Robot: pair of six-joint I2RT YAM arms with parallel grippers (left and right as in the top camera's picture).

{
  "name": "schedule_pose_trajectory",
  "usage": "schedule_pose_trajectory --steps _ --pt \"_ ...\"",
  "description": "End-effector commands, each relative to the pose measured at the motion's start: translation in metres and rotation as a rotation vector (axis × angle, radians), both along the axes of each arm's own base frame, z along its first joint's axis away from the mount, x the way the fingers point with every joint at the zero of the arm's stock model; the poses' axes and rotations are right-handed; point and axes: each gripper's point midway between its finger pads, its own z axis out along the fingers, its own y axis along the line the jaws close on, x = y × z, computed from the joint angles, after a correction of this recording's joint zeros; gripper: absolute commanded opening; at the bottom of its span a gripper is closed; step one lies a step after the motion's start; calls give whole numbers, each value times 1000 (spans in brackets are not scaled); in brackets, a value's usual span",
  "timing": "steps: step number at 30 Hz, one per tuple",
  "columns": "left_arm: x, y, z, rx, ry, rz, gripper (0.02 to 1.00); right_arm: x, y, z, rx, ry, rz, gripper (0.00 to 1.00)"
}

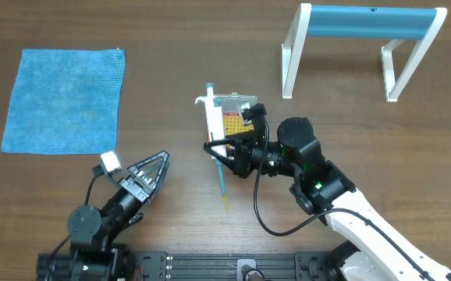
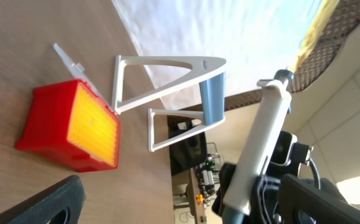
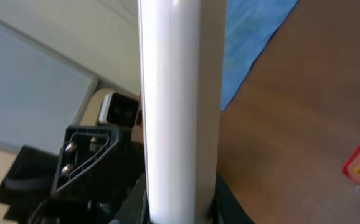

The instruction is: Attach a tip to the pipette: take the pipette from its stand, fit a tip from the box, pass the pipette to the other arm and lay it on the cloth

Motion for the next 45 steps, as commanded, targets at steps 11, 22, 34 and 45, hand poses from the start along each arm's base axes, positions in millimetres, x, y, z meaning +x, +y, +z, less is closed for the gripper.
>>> schedule_pose_trajectory --steps 11,22,34,45 --pt "16 -60 80 24 -206 -536 996 -19 7 14 44 -2 109 80" --pt "45 -99 85 20 -351 -541 1000 -19 7 14 44 -2 109 80" --pt "63 -104 81 36 -345 -534 25 -20 7 14 47 0 116 80" --pt "106 -47 -56 182 294 -234 25 -15 -48 -45 -102 269 44 853"
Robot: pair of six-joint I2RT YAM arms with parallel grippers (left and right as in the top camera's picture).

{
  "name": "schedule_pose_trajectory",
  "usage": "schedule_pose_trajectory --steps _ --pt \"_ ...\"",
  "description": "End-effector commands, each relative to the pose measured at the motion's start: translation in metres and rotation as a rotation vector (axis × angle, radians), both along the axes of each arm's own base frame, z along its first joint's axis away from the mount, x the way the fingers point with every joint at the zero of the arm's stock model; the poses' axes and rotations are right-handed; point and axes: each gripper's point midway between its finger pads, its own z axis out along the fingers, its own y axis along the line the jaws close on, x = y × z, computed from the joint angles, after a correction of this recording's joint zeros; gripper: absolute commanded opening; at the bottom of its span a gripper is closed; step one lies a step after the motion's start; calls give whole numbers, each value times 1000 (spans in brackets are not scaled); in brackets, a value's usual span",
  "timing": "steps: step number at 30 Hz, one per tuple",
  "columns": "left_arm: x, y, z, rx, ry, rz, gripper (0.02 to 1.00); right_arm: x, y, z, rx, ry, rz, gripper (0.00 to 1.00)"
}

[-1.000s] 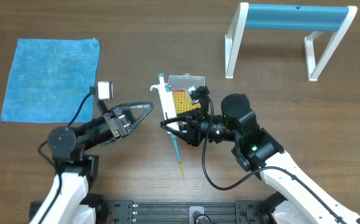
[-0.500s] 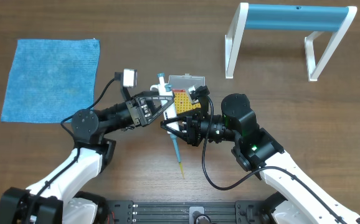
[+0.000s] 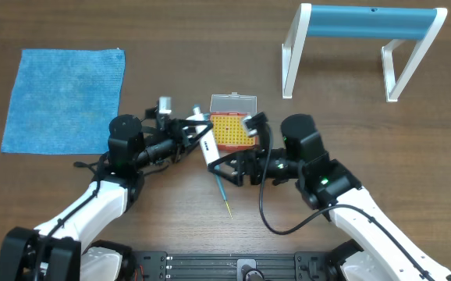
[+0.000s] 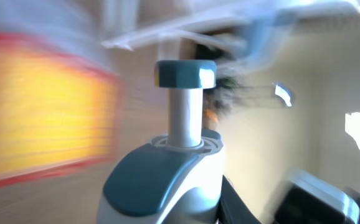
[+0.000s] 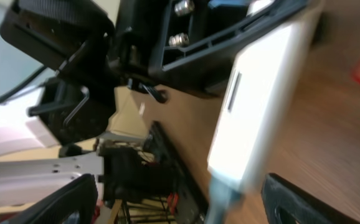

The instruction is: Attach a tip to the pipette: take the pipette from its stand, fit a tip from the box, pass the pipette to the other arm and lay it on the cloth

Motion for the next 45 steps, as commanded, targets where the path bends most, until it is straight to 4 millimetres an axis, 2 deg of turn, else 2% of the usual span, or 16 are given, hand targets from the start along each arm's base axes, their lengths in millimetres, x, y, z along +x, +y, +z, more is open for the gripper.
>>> schedule_pose_trajectory --steps 1,3,5,7,8,10,11,12,15,17,18,22,25,29,36,45 --pt "26 40 -22 158 -13 129 27 16 -36 -13 -58 19 -70 855" --pt "34 60 -23 272 40 117 25 29 -49 -13 -57 10 -123 853" --pt "40 97 -9 475 89 105 25 34 -55 -13 -60 -6 -142 855" --pt "51 138 43 615 45 83 25 36 -57 -14 -69 -14 -151 853" --pt "58 170 70 700 65 108 25 38 -58 -15 -79 -17 -163 853" --pt "67 226 93 873 123 117 27 45 -62 -20 -111 -27 -202 855" --pt "71 257 96 970 184 104 23 48 -64 -22 -127 -32 -221 855" --pt "74 275 96 1019 226 88 23 50 -66 -23 -137 -34 -235 855" --pt "102 346 83 1270 346 -4 23 55 -70 -27 -151 5 -288 858" --pt "125 372 60 1382 356 -76 23 55 -70 -27 -145 46 -314 864" --pt "133 383 38 1416 385 -110 25 55 -69 -27 -141 62 -318 869" --pt "145 393 -34 1420 437 -282 25 60 -70 -34 -190 56 -370 877" --pt "158 399 -76 1428 421 -342 25 61 -72 -35 -193 72 -391 875" --pt "173 401 -90 1460 359 -376 25 61 -72 -35 -188 89 -400 877" --pt "202 390 -92 1434 231 -330 25 68 -70 -27 -164 46 -403 875" --pt "204 387 -121 1397 255 -331 27 68 -70 -27 -164 46 -403 877"
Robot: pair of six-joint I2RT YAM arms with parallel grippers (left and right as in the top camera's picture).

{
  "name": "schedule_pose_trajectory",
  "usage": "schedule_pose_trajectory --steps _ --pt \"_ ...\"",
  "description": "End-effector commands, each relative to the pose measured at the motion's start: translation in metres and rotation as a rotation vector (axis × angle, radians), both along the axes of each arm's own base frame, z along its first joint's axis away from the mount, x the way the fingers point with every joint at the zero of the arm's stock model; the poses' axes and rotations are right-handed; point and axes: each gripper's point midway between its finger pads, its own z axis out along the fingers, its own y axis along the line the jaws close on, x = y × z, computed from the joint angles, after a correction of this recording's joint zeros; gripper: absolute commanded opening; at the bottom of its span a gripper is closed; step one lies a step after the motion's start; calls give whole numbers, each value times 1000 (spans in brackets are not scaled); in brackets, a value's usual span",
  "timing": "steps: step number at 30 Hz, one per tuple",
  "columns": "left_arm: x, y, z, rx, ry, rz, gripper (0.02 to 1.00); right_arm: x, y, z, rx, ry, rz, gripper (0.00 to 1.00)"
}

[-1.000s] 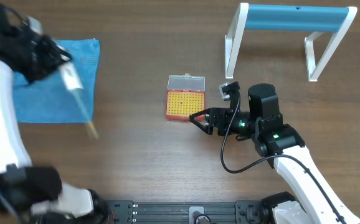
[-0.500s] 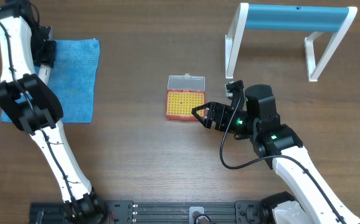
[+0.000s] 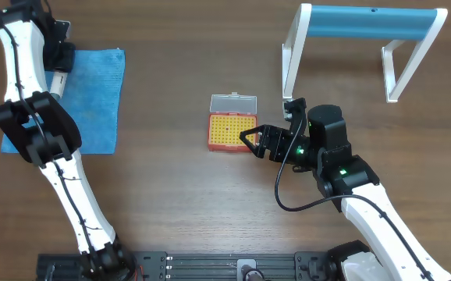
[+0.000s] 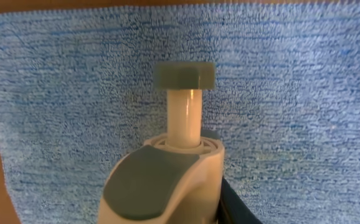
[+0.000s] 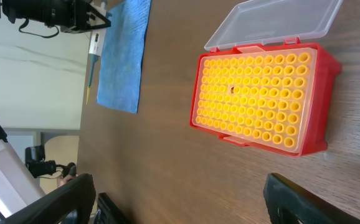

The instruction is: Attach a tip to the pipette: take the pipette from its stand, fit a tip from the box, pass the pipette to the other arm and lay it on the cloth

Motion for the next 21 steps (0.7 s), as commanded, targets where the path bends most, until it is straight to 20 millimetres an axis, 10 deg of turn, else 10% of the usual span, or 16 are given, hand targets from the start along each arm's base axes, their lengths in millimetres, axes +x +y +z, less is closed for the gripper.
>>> schedule_pose_trajectory --steps 1,10,11,12,13,17,21 --pt "1 -9 -33 -55 34 4 25 3 0 5 0 -16 -12 877" --pt "1 -13 -43 -86 40 18 25 3 0 5 11 2 -25 877" --pt "2 -14 -43 -86 40 17 80 3 0 5 11 2 -25 877" --pt "1 -14 -43 -86 40 18 400 3 0 5 11 3 -25 877" --pt "1 -14 -43 -84 43 18 969 3 0 5 11 3 -25 877" --pt "-9 -14 -36 -76 81 22 989 3 0 5 11 2 -24 877" --pt "-5 -2 22 7 12 30 991 3 0 5 11 2 -24 877"
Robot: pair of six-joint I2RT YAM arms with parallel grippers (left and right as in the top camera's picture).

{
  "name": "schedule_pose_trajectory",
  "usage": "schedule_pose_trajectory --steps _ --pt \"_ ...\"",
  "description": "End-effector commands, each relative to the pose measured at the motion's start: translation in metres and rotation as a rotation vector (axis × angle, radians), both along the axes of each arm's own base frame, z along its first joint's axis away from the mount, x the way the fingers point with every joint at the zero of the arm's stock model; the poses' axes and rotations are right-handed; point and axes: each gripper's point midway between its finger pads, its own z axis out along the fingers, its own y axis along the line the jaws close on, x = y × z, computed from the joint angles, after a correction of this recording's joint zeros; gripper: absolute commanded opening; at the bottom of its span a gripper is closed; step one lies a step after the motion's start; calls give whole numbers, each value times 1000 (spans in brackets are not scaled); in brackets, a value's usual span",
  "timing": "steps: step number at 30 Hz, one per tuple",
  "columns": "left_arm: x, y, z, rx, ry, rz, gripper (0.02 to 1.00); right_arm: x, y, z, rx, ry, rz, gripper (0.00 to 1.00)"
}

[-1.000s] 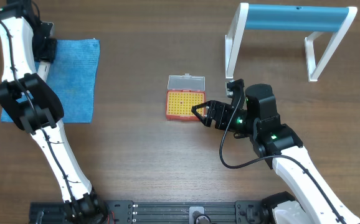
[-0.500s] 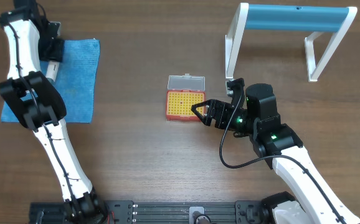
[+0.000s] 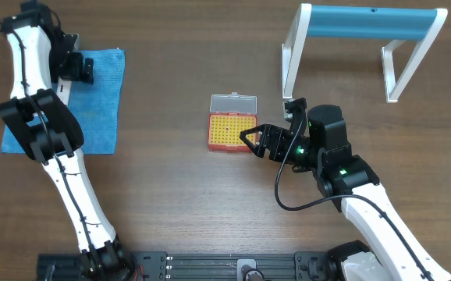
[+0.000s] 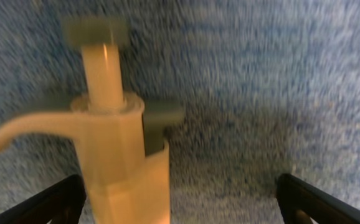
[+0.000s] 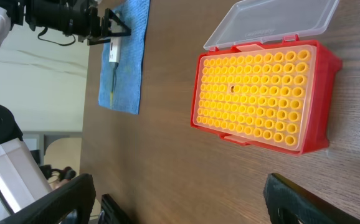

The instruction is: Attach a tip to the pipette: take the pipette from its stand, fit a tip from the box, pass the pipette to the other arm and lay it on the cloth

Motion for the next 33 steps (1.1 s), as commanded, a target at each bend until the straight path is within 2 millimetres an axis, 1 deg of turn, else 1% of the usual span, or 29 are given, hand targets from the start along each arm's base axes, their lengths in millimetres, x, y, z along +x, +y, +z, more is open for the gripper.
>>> schedule_pose_trajectory --steps 1,3,4,5,6,7,8,9,10,11,12,13,14,16,17,18,19,20,21,22,23,24,26,27,28,29,31,32,33 --pt "17 14 85 112 -144 5 991 3 0 5 1 -15 -13 877" --pt "21 10 138 135 -243 5 991 3 0 5 -4 -20 -14 877" --pt "19 8 157 145 -271 2 993 6 -3 4 -22 -34 -24 879" --pt "15 0 187 153 -317 16 998 11 -8 1 -62 -63 -46 877" --pt "10 -11 211 142 -356 15 1000 16 -13 -1 -96 -84 -72 879" --pt "1 -26 235 135 -382 -6 1000 21 -19 -3 -139 -113 -92 877" --pt "-11 -39 252 131 -387 -23 1000 28 -27 -5 -180 -132 -137 877" --pt "-27 -56 267 108 -380 -42 998 32 -33 -3 -229 -188 -144 877" --pt "-35 -70 279 75 -397 -45 996 35 -37 1 -267 -236 -143 877" --pt "-40 -89 298 20 -452 -25 996 38 -44 7 -307 -289 -158 877" --pt "-46 -107 318 -21 -505 -57 998 39 -49 17 -338 -345 -169 877" --pt "-52 -122 336 -53 -552 -51 998 39 -54 28 -365 -409 -171 877" --pt "-61 -134 351 -71 -588 -39 998 36 -58 44 -392 -488 -169 877" --pt "-88 -167 382 -87 -648 -89 998 21 -63 72 -418 -612 -153 877" --pt "-104 -181 392 -103 -662 -104 998 12 -66 80 -431 -650 -143 879" --pt "-122 -195 398 -121 -663 -121 998 -1 -71 86 -451 -682 -128 877" --pt "-141 -207 400 -137 -655 -135 998 -14 -75 88 -468 -691 -113 877" --pt "-176 -224 395 -158 -621 -145 998 -29 -80 86 -486 -688 -96 879" --pt "-201 -229 387 -159 -590 -119 998 -45 -84 81 -500 -677 -83 877" --pt "-236 -231 369 -150 -544 -47 996 -60 -89 73 -517 -658 -66 877" --pt "-255 -231 358 -149 -520 -13 998 -69 -92 69 -525 -655 -58 877" --pt "-284 -232 338 -157 -488 39 998 -79 -95 64 -524 -659 -59 879" --pt "-323 -239 305 -228 -481 98 996 -89 -99 68 -507 -709 -79 879" --pt "-335 -239 291 -257 -489 129 996 -93 -100 72 -499 -733 -89 877" --pt "-343 -238 278 -283 -508 153 996 -96 -101 77 -490 -760 -99 877" --pt "-345 -237 270 -307 -538 177 996 -98 -104 79 -494 -770 -113 877" --pt "-337 -240 253 -355 -626 184 996 -99 -115 66 -554 -717 -143 877" --pt "-332 -241 247 -360 -648 185 998 -101 -121 56 -589 -674 -149 877" --pt "-323 -242 241 -360 -672 189 996 -106 -123 45 -606 -631 -133 879"
